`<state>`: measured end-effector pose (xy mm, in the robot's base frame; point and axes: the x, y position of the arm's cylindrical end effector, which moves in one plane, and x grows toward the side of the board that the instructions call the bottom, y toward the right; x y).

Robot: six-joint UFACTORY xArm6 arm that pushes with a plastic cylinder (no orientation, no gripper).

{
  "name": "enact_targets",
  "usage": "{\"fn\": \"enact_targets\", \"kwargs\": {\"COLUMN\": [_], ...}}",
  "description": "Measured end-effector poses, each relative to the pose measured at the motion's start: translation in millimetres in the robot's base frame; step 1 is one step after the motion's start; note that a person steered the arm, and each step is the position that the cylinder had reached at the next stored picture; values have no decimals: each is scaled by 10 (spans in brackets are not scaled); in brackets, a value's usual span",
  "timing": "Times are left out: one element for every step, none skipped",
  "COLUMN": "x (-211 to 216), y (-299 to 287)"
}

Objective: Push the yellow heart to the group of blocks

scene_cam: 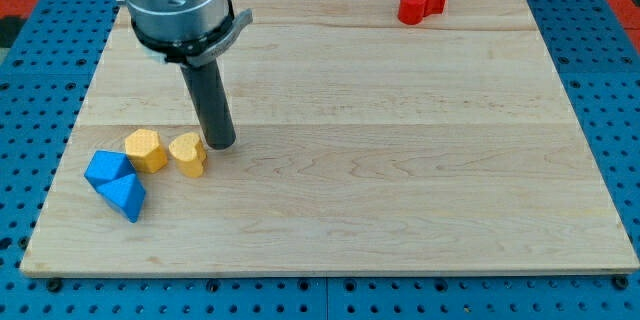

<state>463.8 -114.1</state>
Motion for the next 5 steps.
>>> {"fn": "enact_targets", "kwargs": {"x": [-3, 129, 202, 230, 233], "y": [-101, -182, -270, -286, -286]}}
